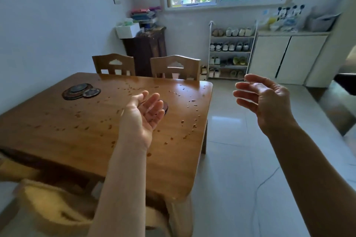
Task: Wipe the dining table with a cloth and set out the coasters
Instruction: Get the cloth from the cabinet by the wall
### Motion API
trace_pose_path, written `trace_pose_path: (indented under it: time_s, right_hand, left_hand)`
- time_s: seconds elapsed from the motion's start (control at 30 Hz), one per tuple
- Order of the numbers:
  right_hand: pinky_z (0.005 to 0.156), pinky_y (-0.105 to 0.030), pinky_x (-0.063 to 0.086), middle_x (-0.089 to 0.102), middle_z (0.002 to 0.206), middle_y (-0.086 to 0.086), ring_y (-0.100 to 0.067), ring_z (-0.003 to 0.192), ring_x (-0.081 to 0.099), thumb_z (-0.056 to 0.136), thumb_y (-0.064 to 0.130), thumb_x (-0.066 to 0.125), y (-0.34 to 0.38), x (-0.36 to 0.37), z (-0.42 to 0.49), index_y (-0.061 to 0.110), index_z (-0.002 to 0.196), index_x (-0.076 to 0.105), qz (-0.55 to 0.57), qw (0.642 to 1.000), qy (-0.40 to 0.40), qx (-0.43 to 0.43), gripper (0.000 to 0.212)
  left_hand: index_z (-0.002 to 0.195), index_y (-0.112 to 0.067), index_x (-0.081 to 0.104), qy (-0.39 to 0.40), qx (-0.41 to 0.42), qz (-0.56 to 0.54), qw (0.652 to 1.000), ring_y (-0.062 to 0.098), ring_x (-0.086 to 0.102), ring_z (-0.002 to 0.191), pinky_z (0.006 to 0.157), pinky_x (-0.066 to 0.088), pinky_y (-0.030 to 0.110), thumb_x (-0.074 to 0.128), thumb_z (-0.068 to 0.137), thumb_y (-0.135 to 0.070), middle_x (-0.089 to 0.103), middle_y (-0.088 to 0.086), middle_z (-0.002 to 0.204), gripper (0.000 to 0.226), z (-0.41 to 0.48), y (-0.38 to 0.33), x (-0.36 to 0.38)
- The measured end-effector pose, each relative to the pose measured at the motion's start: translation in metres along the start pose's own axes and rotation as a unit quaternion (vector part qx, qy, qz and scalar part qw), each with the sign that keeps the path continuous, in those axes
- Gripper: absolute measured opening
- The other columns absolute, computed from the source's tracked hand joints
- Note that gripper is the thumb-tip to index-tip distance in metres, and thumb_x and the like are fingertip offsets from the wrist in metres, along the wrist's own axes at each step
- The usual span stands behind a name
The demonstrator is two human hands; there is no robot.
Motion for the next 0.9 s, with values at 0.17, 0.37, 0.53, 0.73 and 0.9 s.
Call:
trace_pose_path:
  time_s: [0.17,0.37,0.53,0.73,0.9]
  right_hand:
    - [0.076,-0.039,0.058,0.074,0.094,-0.011,-0.027,0.081,0.072,0.1,0.005,0.044,0.015,-0.048,0.102,0.01,0.11,0.065,-0.025,1.0,0.012,0.004,0.024]
    - [0.078,-0.041,0.058,0.074,0.089,-0.01,-0.024,0.075,0.071,0.098,0.002,0.042,0.035,-0.069,0.203,0.012,0.102,0.066,-0.03,0.999,0.03,0.0,0.026]
    - [0.075,-0.039,0.058,0.073,0.088,-0.01,-0.024,0.074,0.07,0.097,0.001,0.042,0.034,-0.07,0.272,0.009,0.106,0.066,0.014,0.999,0.039,0.005,0.026]
    - [0.075,-0.039,0.058,0.073,0.086,-0.01,-0.024,0.073,0.069,0.097,0.001,0.042,0.011,-0.063,0.362,0.01,0.104,0.066,0.029,0.998,0.049,0.008,0.026]
    - [0.072,-0.037,0.058,0.073,0.086,-0.012,-0.024,0.071,0.069,0.097,0.0,0.043,-0.001,-0.042,0.473,0.007,0.106,0.066,0.015,0.998,0.061,0.006,0.026]
  left_hand:
    - [0.111,-0.016,0.062,0.007,-0.006,-0.015,1.0,0.018,0.072,0.082,0.076,0.057,0.035,0.047,0.099,-0.026,0.075,0.001,0.092,0.022,0.051,0.048,0.108]
    - [0.114,-0.015,0.062,0.005,-0.01,-0.018,1.0,0.02,0.071,0.085,0.076,0.057,0.035,0.048,0.099,-0.025,0.075,0.001,0.092,0.022,0.094,0.086,0.2]
    - [0.111,-0.016,0.062,0.0,0.001,-0.024,1.0,0.019,0.07,0.084,0.078,0.057,0.034,0.047,0.099,-0.025,0.074,0.001,0.09,0.021,0.141,0.097,0.249]
    - [0.111,-0.016,0.063,0.008,0.027,-0.025,0.999,0.019,0.071,0.086,0.083,0.058,0.036,0.047,0.1,-0.025,0.075,0.001,0.093,0.022,0.22,0.107,0.298]
    - [0.107,-0.016,0.063,-0.004,0.03,-0.048,0.998,0.018,0.071,0.082,0.077,0.057,0.034,0.047,0.1,-0.024,0.074,0.001,0.092,0.019,0.321,0.116,0.34]
Point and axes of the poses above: each hand's wrist, its own z-axis towards the middle knuckle, its own x-axis out of the palm, y = z × x, the point moved 7 cm from there along z, towards the middle knuckle
